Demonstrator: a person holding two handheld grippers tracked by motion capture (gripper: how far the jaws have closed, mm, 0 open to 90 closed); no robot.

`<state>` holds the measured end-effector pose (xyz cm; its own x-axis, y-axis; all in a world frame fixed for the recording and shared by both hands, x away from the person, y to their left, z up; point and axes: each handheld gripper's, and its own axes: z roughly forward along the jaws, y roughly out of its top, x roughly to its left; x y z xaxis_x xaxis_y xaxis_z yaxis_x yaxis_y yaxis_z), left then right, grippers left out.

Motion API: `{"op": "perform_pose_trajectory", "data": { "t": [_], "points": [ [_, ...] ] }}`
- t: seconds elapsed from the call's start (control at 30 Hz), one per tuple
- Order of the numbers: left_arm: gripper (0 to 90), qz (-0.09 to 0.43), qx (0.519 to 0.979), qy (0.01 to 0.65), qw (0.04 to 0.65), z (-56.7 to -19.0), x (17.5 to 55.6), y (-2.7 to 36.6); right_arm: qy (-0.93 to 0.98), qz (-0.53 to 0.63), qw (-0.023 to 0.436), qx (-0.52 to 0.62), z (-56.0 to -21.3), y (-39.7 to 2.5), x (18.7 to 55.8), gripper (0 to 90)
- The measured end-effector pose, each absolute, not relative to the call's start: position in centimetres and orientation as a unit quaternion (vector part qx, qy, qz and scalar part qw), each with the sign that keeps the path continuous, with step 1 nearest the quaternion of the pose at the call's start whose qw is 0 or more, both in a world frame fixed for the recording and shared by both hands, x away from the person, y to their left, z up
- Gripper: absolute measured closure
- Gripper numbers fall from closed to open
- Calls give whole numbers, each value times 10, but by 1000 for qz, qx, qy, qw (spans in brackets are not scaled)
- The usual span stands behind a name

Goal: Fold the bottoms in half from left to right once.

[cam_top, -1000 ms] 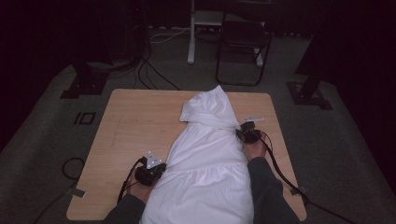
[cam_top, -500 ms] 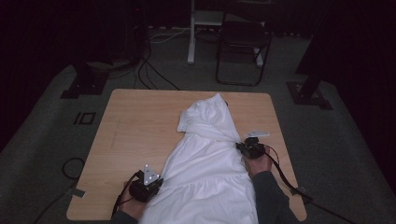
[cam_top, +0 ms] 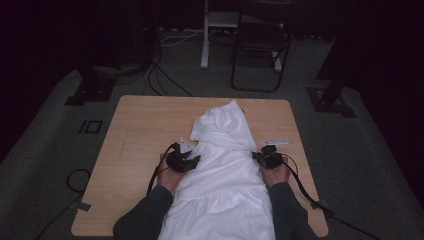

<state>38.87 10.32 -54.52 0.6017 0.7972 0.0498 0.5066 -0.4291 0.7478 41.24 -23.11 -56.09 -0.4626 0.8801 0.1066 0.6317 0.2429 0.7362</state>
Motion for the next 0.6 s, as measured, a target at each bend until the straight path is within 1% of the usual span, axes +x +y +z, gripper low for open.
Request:
{"op": "perform_pose_trajectory", "data": {
  "t": [0.03,0.07,0.13,0.17,0.23,0.4,0.43,0.47,0.5,0.57,0.6],
  "points": [
    [609,201,824,398,349,-551,389,102,770,371,168,491,-561,-231,412,884],
    [662,204,829,393,342,-555,387,102,770,371,169,491,-561,-231,412,884],
    [774,204,827,393,347,-557,381,105,769,371,170,492,-561,-230,411,884],
    [811,202,827,394,346,-556,377,108,770,369,169,492,-561,-230,410,884],
    [837,205,829,388,346,-557,367,111,773,367,166,490,-560,-229,407,883],
    [837,198,828,385,357,-560,333,125,792,361,136,474,-558,-225,386,878],
    [835,199,828,381,361,-561,328,127,797,359,127,469,-557,-224,381,863],
    [829,199,827,380,364,-562,325,129,804,354,118,464,-555,-223,376,816],
    [818,200,826,380,365,-562,323,131,808,351,113,459,-554,-222,373,746],
    [813,195,825,381,369,-563,324,132,805,372,128,443,-547,-220,368,579],
    [806,194,825,381,369,-562,325,132,800,386,139,437,-542,-219,366,518]
  ]
}}
